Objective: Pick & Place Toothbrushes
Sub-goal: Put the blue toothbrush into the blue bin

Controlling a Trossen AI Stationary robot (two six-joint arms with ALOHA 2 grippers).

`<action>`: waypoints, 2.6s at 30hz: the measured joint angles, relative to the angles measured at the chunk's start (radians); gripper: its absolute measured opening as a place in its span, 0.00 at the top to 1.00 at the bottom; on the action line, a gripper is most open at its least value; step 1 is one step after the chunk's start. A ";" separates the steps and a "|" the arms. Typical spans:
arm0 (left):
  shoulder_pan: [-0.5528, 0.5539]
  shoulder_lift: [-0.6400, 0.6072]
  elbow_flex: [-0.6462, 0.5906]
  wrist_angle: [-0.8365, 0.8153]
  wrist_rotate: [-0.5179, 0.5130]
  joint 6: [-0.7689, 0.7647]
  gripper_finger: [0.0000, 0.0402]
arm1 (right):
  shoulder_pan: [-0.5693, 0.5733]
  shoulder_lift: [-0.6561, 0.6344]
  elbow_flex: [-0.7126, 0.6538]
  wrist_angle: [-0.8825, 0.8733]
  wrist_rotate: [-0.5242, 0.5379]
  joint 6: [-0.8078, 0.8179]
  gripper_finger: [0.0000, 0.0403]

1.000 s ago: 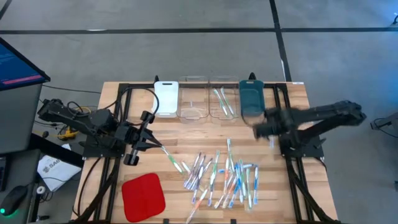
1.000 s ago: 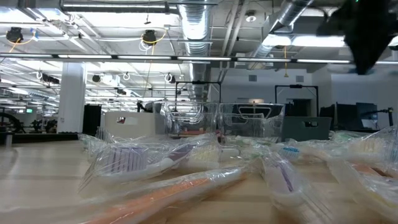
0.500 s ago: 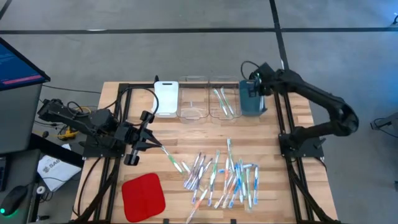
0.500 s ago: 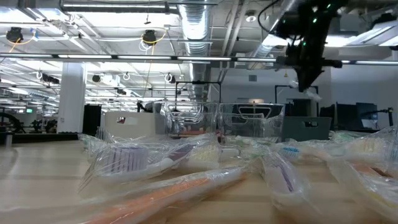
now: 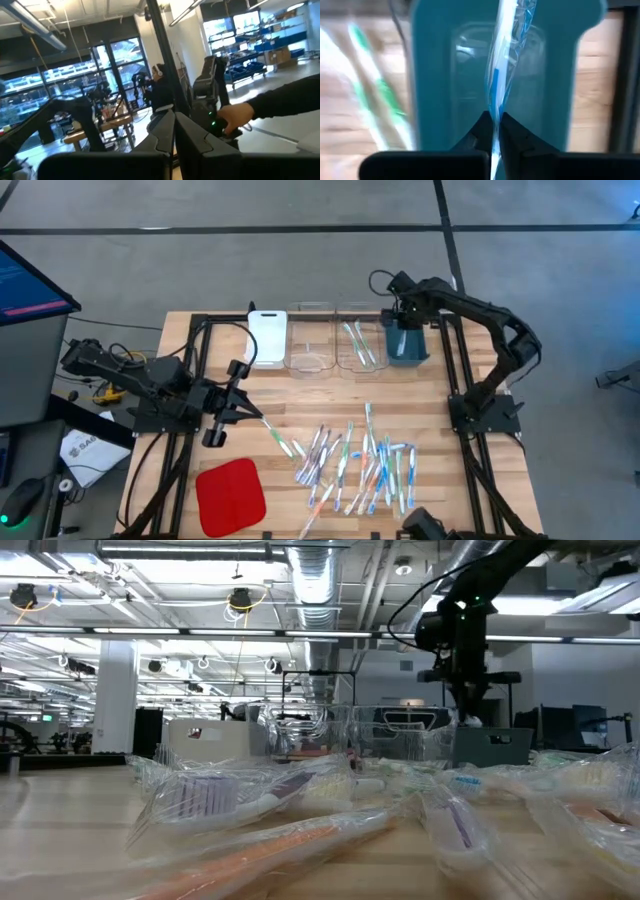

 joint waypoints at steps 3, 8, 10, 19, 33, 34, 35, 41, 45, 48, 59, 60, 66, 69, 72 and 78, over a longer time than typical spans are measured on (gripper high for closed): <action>-0.002 0.002 0.000 0.003 0.015 0.000 0.98 | -0.011 0.001 0.023 0.002 -0.057 0.072 0.99; -0.019 0.002 0.000 0.001 0.015 0.000 0.98 | -0.010 0.000 0.028 -0.028 -0.153 0.176 0.99; -0.035 0.002 0.000 0.001 0.015 -0.001 0.98 | -0.009 0.005 0.028 -0.045 -0.158 0.194 0.99; -0.113 0.002 0.000 0.000 0.015 0.039 0.98 | -0.065 0.008 0.019 -0.101 -0.085 0.164 0.99; -0.126 0.002 0.000 0.001 0.014 0.074 0.98 | -0.095 0.009 -0.169 0.108 -0.166 0.171 0.98; -0.126 0.002 0.000 0.001 0.013 0.074 0.98 | -0.095 0.009 -0.172 0.109 -0.166 0.176 0.98; -0.126 0.002 0.000 0.001 0.013 0.074 0.98 | -0.095 0.009 -0.176 0.108 -0.166 0.179 0.97; -0.125 0.002 0.000 0.002 0.013 0.080 0.98 | -0.097 0.009 -0.179 0.144 -0.166 0.174 0.85; -0.125 0.002 0.000 0.002 0.013 0.081 0.98 | -0.099 0.009 -0.179 0.167 -0.165 0.165 0.78; -0.125 0.001 0.000 0.002 0.013 0.081 0.98 | -0.099 0.009 -0.178 0.193 -0.174 0.140 0.73; -0.125 0.001 0.000 0.002 0.013 0.082 0.98 | -0.105 0.008 -0.077 0.142 -0.188 0.064 0.59; -0.125 0.001 0.000 0.002 0.013 0.082 0.98 | -0.105 0.008 -0.058 0.126 -0.189 0.054 0.59; -0.125 0.001 0.000 0.002 0.013 0.082 0.98 | -0.095 0.008 0.069 0.007 -0.188 -0.002 0.57; -0.125 0.001 0.000 0.002 0.013 0.082 0.98 | -0.073 0.008 0.133 -0.053 -0.188 -0.040 0.58; -0.125 0.001 0.000 0.002 0.013 0.082 0.98 | -0.037 0.008 0.193 -0.109 -0.189 -0.094 0.59; -0.125 0.002 0.000 0.002 0.013 0.082 0.98 | 0.055 0.008 0.279 -0.235 -0.189 -0.169 0.62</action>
